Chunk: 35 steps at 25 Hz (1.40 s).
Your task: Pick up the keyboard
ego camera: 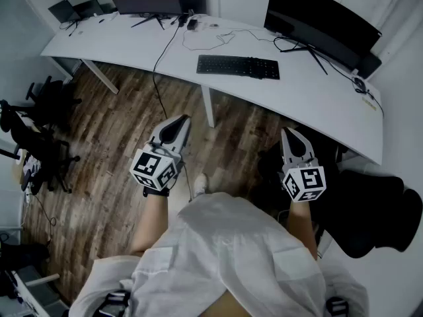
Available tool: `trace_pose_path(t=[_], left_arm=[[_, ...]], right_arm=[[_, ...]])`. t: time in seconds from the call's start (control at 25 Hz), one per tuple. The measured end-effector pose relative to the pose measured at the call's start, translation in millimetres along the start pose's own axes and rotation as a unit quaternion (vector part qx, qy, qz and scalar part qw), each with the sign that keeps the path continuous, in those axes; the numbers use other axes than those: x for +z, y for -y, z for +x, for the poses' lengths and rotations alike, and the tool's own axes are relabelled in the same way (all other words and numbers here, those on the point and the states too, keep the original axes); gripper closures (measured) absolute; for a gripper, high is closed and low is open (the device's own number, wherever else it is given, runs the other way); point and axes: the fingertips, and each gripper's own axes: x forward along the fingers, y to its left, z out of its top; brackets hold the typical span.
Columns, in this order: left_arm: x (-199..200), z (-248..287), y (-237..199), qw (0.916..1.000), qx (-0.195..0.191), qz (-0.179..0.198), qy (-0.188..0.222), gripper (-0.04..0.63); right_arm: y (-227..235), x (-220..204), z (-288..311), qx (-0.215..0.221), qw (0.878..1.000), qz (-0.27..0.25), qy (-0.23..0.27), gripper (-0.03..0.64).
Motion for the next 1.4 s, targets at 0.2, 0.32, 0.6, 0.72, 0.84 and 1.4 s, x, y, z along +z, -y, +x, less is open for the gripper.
trace_pose_path(t=[0.2,0.32,0.6,0.72,0.84,1.4], left_arm=[[0.2,-9.2,11.0,0.9999,0.013,-0.002,-0.003,0.574],[1.1,-12.1,13.8,0.9998,0.019,-0.008,0.001,0.572],[0.2,-13.6,17.7,0.9996,0.027,-0.010,0.001,0.572],[2.1,-14.1,20.0,0.9996,0.026,-0.009,0.001,0.572],[3.3,-15.2,23.2,0.9997,0.023,-0.004,-0.001,0.572],[-9.3,8.1,43.3,0.9997,0.010,-0.013,-0.018,0.572]], right_arm=[[3.1,-0.4,-18.2,-0.001,1.000,0.001,-0.003,0.617],[3.4,0.3,-21.8,0.003,1.000,-0.005,-0.003,0.617],[5.9,3.1,-23.4,0.010,1.000,-0.013,0.001,0.617],[3.4,5.3,-24.1,0.023,1.000,-0.007,0.008,0.616],[2.0,8.2,-27.0,0.035,0.999,0.014,0.025,0.614],[29.7,-16.2,-37.8,0.024,0.999,0.035,0.001,0.614]])
